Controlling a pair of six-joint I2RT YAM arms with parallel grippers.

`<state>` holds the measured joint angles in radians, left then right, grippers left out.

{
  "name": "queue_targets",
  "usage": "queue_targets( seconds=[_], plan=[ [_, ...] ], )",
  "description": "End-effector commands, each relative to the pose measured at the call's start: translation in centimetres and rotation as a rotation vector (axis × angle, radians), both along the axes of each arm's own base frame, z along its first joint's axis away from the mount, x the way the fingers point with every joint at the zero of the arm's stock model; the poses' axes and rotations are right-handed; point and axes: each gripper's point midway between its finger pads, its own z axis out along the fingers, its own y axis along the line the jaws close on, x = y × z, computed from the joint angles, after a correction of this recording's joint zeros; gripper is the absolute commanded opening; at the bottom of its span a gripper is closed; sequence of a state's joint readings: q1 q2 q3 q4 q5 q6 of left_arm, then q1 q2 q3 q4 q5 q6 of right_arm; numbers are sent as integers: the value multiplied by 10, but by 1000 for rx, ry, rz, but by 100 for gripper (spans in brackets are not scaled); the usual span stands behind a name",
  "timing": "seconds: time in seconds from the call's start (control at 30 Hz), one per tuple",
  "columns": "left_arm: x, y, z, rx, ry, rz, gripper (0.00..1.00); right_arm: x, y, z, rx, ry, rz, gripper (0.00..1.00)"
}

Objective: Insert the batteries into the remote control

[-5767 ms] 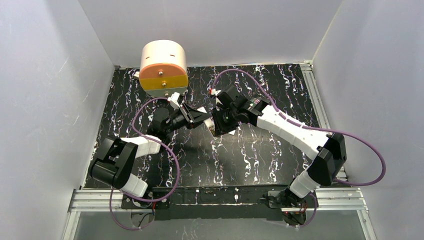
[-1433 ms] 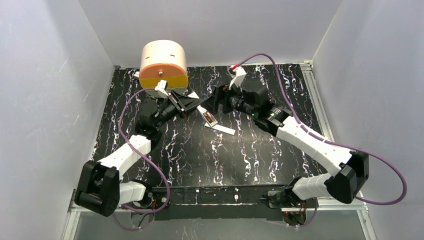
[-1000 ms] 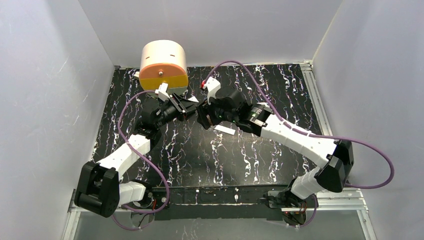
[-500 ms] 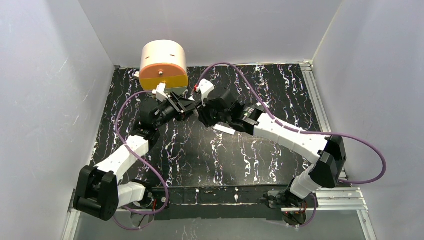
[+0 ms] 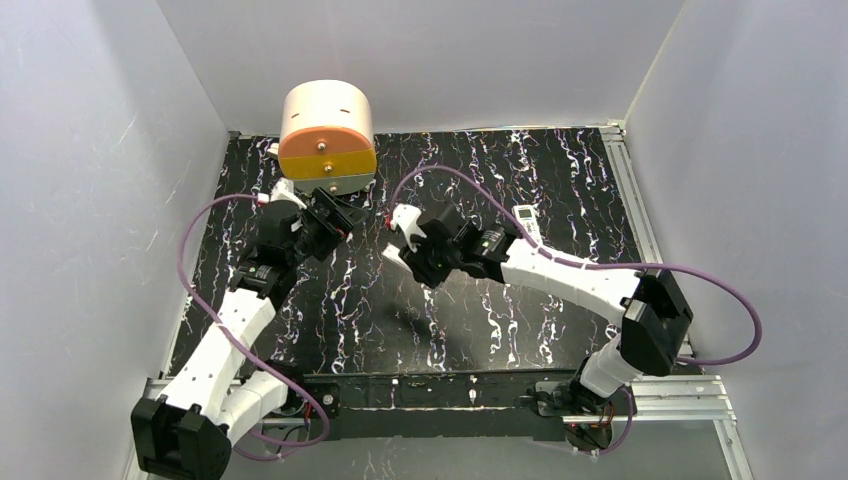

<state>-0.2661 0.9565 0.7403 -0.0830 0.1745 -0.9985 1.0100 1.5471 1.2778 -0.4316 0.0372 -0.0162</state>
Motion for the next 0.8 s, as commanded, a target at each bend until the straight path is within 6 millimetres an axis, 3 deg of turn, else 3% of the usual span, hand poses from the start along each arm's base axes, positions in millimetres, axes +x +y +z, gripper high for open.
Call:
queue_targets(
  seconds=[0.0,0.17,0.4,0.6,0.67,0.77],
  plan=[
    [-6,51,2,280,17,134,89,-25,-7,-25,-62,31,187,13],
    [-11,71,2,382,47,173,88,-33,-11,-63,-162,72,275,11],
    [-15,70,4,373,2,159,88,-36,-8,-113,-308,82,325,9],
    [-15,68,0,378,23,140,88,-41,-13,-130,-367,109,330,9],
    [-14,68,0,379,19,140,88,-44,-17,-134,-382,114,339,18],
    [-13,67,-2,378,21,137,88,-52,-20,-138,-405,149,364,41]
  ],
)
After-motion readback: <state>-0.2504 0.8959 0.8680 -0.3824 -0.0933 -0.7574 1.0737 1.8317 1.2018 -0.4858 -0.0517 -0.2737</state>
